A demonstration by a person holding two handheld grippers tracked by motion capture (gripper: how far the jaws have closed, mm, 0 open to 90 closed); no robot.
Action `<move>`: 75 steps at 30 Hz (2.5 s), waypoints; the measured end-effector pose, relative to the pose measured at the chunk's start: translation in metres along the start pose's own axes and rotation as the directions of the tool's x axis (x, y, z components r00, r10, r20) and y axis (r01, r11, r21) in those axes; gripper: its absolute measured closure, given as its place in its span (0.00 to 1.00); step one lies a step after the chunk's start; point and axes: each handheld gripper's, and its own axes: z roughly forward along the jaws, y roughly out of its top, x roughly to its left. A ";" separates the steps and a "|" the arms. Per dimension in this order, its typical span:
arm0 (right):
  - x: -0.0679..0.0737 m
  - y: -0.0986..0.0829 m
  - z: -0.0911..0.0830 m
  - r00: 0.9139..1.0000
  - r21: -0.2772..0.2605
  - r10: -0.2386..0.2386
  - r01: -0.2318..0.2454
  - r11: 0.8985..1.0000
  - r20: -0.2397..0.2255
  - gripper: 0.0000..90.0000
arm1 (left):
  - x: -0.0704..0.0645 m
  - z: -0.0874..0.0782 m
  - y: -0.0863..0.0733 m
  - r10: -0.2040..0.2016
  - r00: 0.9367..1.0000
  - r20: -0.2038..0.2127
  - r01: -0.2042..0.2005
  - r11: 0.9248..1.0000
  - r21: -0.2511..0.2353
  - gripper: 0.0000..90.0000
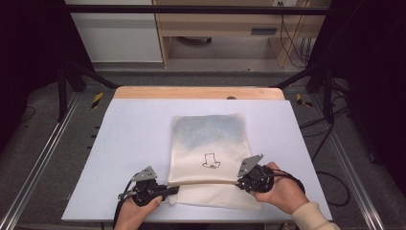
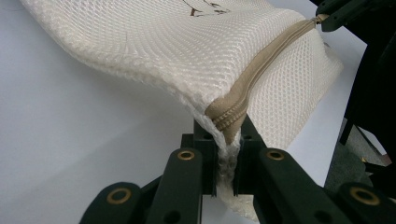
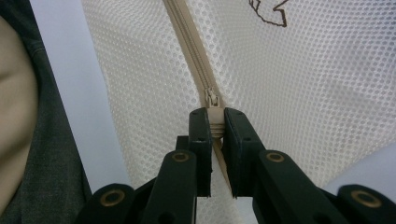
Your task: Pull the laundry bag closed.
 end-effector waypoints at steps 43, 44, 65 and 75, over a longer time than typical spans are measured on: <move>-0.006 -0.028 -0.008 0.998 -0.018 0.065 -0.064 0.998 0.019 0.91 | 0.000 -0.002 0.000 0.007 1.000 -0.008 -0.007 1.000 -0.001 0.92; -0.005 -0.029 -0.008 0.997 -0.017 0.073 -0.072 0.997 0.020 0.91 | 0.000 -0.002 0.000 0.006 1.000 -0.007 -0.006 1.000 -0.002 0.92; -0.007 -0.039 -0.012 0.995 -0.029 0.094 -0.094 0.995 0.024 0.91 | 0.000 -0.003 0.000 0.005 1.000 -0.010 -0.005 1.000 -0.002 0.92; -0.007 -0.039 -0.012 0.996 -0.036 0.090 -0.089 0.995 0.028 0.91 | 0.000 -0.004 0.001 0.006 1.000 -0.013 -0.006 1.000 -0.006 0.92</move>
